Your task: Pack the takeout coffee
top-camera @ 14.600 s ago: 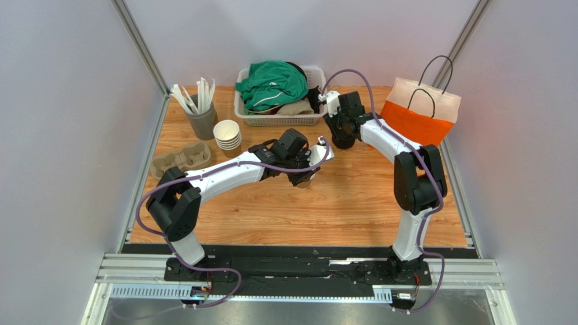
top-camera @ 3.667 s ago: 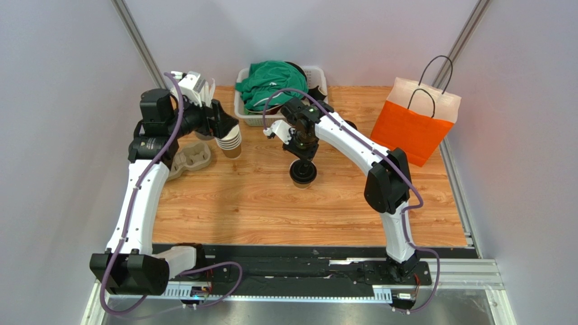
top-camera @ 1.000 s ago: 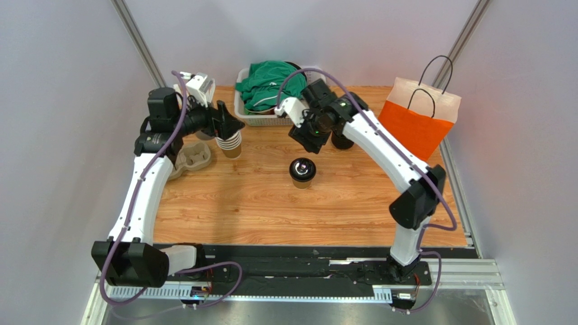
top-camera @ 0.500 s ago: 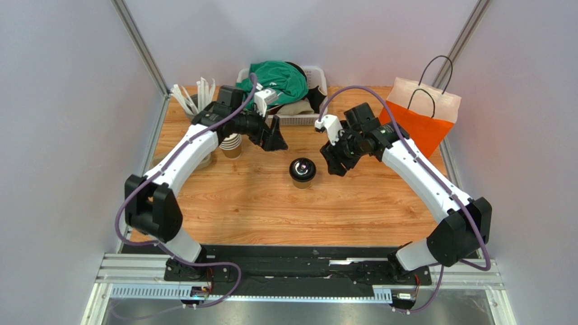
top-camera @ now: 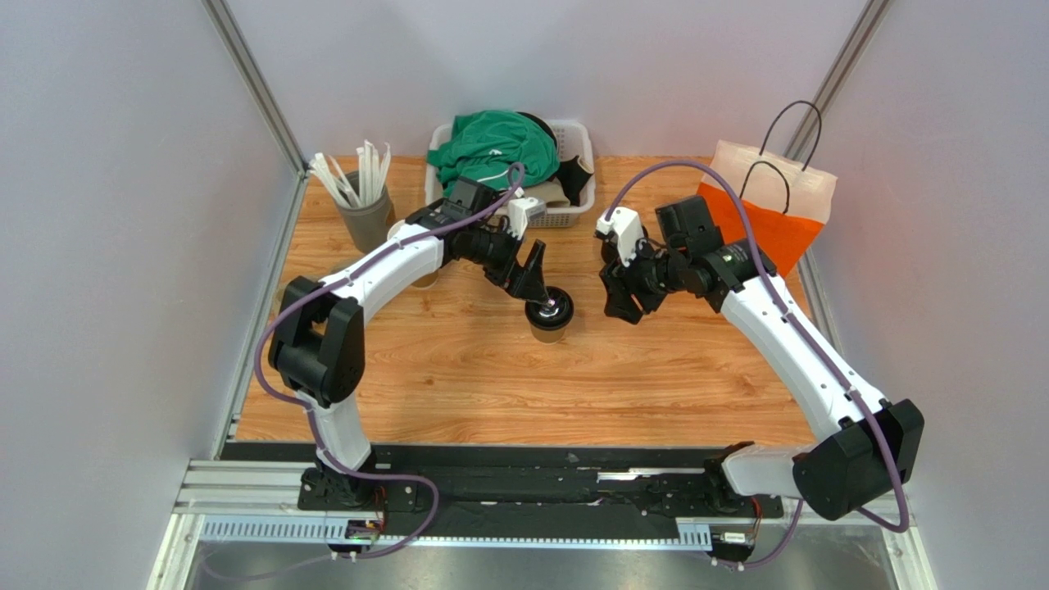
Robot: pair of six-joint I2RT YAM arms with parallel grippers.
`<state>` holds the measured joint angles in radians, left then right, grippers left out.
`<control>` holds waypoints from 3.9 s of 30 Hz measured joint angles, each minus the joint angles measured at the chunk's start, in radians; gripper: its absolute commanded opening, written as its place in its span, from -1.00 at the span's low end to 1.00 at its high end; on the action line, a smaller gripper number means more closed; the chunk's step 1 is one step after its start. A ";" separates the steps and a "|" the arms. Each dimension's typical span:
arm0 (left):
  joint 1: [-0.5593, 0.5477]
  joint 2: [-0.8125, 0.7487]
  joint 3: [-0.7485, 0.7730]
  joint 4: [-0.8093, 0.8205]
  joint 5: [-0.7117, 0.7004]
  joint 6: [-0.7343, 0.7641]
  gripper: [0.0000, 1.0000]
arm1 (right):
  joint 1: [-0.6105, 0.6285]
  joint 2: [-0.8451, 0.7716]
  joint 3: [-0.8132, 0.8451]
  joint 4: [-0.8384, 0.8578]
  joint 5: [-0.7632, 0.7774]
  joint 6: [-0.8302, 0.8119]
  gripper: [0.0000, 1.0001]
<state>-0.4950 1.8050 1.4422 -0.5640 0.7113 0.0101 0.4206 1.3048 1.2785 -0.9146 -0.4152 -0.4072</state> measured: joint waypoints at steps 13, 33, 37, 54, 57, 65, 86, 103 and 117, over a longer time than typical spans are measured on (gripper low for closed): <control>-0.003 0.061 0.004 0.037 -0.014 0.002 0.98 | -0.006 -0.037 -0.038 0.032 -0.006 0.000 0.11; -0.008 0.132 0.021 0.064 -0.024 0.006 0.78 | -0.009 -0.038 -0.057 0.055 -0.007 0.000 0.08; -0.008 0.135 0.018 0.079 -0.002 0.003 0.48 | -0.010 -0.035 -0.057 0.063 -0.016 0.011 0.07; -0.007 0.134 -0.023 0.139 0.062 -0.002 0.36 | -0.010 0.002 -0.059 0.078 -0.034 0.048 0.07; 0.003 0.121 -0.058 0.182 0.071 -0.029 0.37 | -0.010 0.026 -0.061 0.099 -0.035 0.070 0.07; 0.048 0.059 -0.161 0.257 0.057 -0.116 0.37 | -0.014 0.146 -0.061 0.192 -0.098 0.200 0.26; 0.080 0.016 -0.245 0.367 0.010 -0.249 0.30 | -0.097 0.503 -0.029 0.414 -0.502 0.502 0.00; 0.086 0.019 -0.251 0.401 0.025 -0.250 0.17 | -0.109 0.578 -0.034 0.518 -0.528 0.588 -0.26; 0.090 0.027 -0.250 0.409 0.028 -0.227 0.08 | -0.099 0.592 -0.033 0.534 -0.501 0.601 -0.28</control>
<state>-0.4049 1.8324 1.1919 -0.1551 0.7391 -0.2173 0.3214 1.8965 1.2453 -0.3809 -0.9161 0.1936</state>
